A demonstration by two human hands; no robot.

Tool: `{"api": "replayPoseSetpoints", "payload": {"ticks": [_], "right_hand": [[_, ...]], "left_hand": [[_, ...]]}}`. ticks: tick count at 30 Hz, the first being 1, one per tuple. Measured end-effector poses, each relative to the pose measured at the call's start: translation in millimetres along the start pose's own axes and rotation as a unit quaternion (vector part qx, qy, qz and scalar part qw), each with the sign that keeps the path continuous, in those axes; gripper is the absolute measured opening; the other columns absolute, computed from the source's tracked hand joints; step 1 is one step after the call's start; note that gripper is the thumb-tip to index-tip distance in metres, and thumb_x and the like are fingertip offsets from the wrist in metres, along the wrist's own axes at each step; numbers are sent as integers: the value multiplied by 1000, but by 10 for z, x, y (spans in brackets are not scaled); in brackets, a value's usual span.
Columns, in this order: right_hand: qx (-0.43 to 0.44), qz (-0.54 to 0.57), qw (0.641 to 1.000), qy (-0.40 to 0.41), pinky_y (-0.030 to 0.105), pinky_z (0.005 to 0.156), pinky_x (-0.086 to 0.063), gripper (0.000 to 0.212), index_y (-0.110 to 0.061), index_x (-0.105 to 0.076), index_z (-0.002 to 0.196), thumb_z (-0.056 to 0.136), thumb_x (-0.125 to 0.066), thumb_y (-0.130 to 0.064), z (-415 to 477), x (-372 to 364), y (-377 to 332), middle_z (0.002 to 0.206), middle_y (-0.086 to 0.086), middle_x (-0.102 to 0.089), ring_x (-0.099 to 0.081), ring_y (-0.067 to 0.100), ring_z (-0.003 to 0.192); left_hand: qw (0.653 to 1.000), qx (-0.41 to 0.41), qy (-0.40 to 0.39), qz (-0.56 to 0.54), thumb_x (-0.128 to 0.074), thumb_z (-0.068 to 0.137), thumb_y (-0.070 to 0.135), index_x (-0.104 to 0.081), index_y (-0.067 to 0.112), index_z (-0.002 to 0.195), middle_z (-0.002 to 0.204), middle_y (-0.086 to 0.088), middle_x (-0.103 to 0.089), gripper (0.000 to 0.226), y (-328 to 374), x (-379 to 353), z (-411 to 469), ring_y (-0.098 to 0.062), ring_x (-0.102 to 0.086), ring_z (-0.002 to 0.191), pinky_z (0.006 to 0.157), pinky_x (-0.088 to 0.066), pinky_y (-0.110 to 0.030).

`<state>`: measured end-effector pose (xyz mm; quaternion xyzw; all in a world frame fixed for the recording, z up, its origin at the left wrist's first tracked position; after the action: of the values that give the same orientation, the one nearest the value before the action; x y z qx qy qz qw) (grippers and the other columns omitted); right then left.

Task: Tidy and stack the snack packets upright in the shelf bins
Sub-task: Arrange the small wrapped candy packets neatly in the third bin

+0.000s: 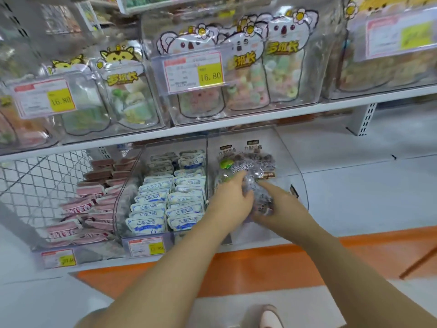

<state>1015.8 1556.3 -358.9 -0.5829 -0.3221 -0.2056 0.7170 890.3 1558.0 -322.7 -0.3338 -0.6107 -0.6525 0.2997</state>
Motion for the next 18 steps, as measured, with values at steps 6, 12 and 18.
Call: {"api": "replayPoseSetpoints", "payload": {"ticks": [6,12,18], "right_hand": [[-4,23,999,41,28,86,-47,83,-30,-29,144,75,-74,-39,-131,-10,50,117,-8,-59,-57,14,103],[4,65,981,185,3,60,-41,43,-18,-55,128,87,-59,-3,-294,251,14,83,-12,-62,-56,-8,67],[-10,327,922,208,24,81,-56,41,-37,-53,114,89,-59,-5,-352,445,-249,114,-11,-59,-67,6,90]], "left_hand": [[959,61,-26,-277,-48,97,15,-34,22,143,125,3,-54,49,83,-49,-2,-13,-64,92,92,-51,-41],[960,-10,-46,-276,-45,97,10,-46,20,135,113,16,-61,39,149,2,-49,-4,-63,92,86,-54,-27],[945,-35,30,-323,-63,88,28,-33,35,141,131,18,-47,62,-18,213,-107,1,-50,115,93,-42,-22]]}}
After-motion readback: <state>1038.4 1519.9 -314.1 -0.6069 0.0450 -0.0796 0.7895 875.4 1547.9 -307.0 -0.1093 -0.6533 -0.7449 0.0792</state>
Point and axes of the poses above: each hand's wrist, its own z-axis towards the middle knuckle, its own x-axis out of the back of the hand, y = z × x, the point moved 3 cm from there along z, towards the middle knuckle
